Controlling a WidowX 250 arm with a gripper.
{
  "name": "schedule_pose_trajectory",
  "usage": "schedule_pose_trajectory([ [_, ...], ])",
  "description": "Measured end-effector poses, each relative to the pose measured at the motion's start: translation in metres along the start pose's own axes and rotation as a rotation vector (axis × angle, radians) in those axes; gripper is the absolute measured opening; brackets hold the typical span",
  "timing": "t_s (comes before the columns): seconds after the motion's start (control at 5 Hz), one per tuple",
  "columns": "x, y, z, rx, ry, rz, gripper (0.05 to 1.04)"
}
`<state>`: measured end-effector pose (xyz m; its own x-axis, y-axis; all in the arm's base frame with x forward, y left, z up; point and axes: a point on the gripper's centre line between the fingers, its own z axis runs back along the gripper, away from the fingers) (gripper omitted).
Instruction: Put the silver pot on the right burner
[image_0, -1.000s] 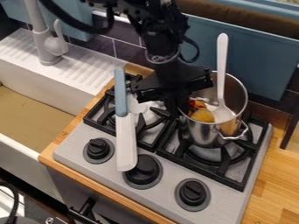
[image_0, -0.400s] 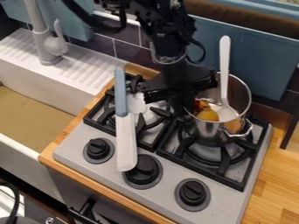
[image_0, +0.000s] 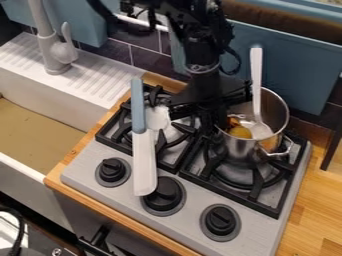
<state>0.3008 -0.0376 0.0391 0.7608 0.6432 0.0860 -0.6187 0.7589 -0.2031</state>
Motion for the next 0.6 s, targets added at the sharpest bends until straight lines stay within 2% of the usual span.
schedule_pose_trajectory([
  [0.2, -0.0003, 0.0, 0.003, 0.02, 0.02, -0.003, 0.069],
  [0.4, 0.0033, -0.0033, 0.0036, 0.016, -0.005, -0.038, 0.209],
  [0.6, 0.0041, -0.0012, 0.0076, 0.062, -0.002, -0.031, 0.45],
])
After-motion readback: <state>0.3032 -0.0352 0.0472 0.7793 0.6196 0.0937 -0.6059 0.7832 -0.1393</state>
